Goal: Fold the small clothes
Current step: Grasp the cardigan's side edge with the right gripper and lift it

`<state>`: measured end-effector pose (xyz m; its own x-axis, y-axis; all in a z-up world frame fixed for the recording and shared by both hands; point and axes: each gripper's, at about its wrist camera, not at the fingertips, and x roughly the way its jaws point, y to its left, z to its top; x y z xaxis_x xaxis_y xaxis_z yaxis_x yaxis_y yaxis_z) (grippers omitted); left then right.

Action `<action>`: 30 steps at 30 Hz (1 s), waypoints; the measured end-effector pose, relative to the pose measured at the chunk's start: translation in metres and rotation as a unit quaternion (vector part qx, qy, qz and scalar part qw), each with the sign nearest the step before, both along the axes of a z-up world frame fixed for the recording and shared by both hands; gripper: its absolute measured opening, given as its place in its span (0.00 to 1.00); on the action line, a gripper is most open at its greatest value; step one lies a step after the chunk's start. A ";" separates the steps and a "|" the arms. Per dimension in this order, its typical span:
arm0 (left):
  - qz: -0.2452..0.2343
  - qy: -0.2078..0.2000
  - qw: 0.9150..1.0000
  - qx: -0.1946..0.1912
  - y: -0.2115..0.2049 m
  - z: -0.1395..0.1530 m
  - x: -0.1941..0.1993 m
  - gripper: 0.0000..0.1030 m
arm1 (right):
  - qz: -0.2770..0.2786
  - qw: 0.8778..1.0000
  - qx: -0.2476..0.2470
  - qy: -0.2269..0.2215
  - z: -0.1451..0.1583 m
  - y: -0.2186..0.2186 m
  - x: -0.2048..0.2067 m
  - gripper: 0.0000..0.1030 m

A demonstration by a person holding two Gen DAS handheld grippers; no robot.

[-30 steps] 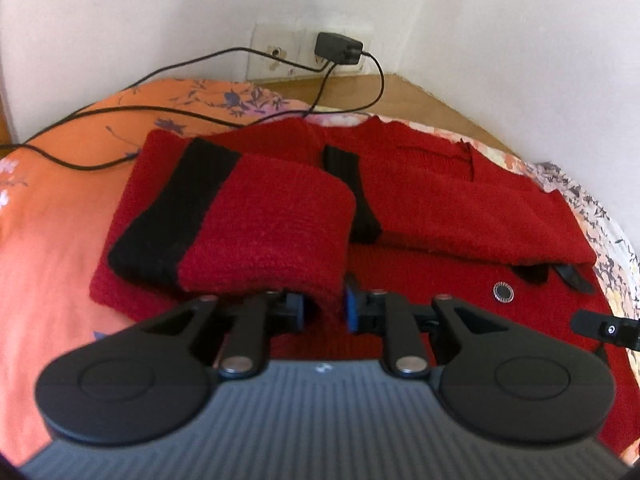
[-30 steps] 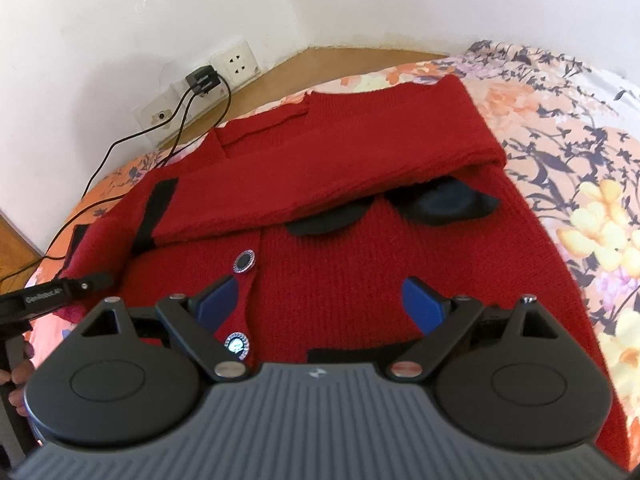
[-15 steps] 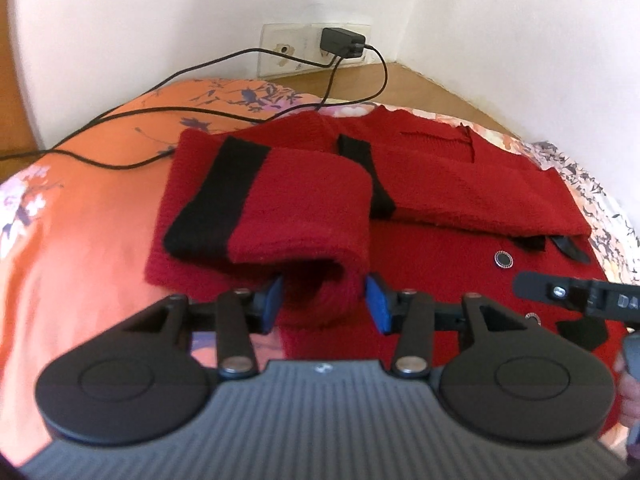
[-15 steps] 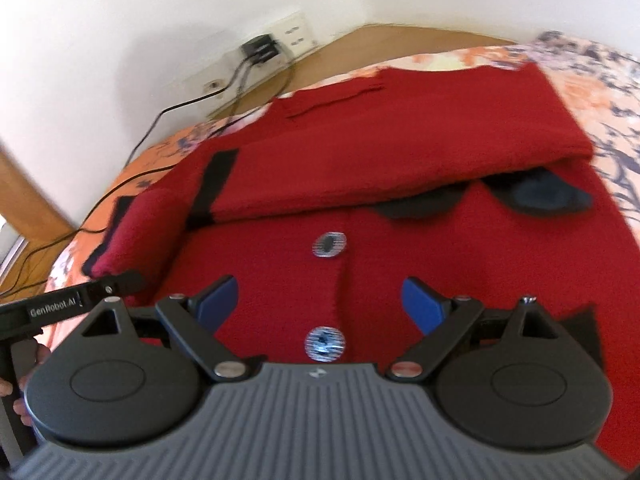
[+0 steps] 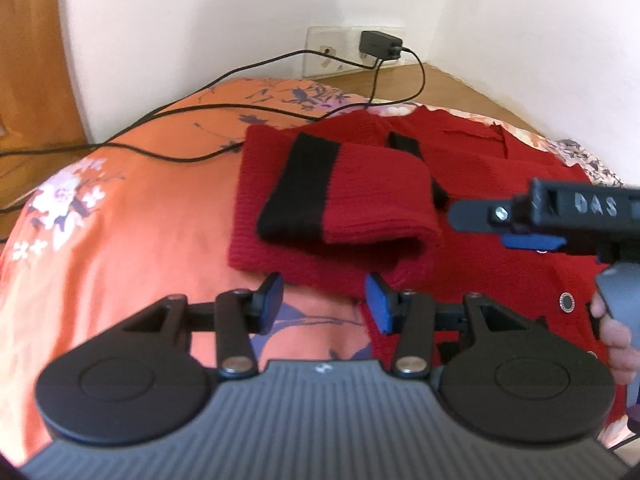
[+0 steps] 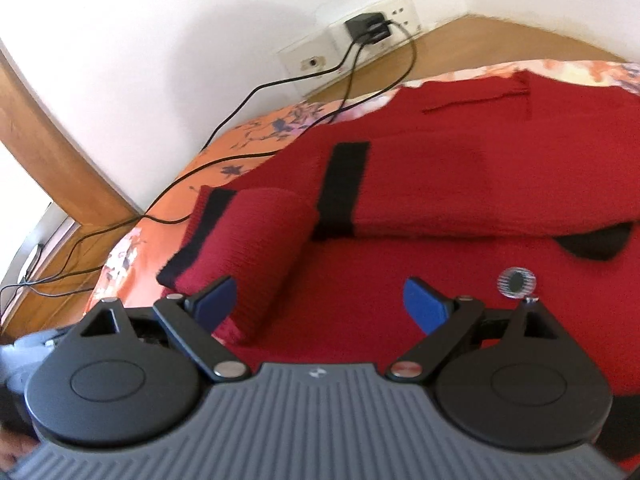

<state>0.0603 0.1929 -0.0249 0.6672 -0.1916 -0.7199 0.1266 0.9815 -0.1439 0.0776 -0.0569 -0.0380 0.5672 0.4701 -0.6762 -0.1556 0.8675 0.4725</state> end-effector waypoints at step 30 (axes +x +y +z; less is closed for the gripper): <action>0.039 0.006 0.999 -0.019 0.010 -0.013 0.003 0.53 | 0.069 0.997 0.013 0.018 0.023 0.061 0.068 0.16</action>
<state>0.0630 0.2033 -0.0374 0.6724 -0.1658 -0.7214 0.0470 0.9822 -0.1819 0.1454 0.0040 -0.0152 0.4709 0.5597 -0.6819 -0.2557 0.8264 0.5017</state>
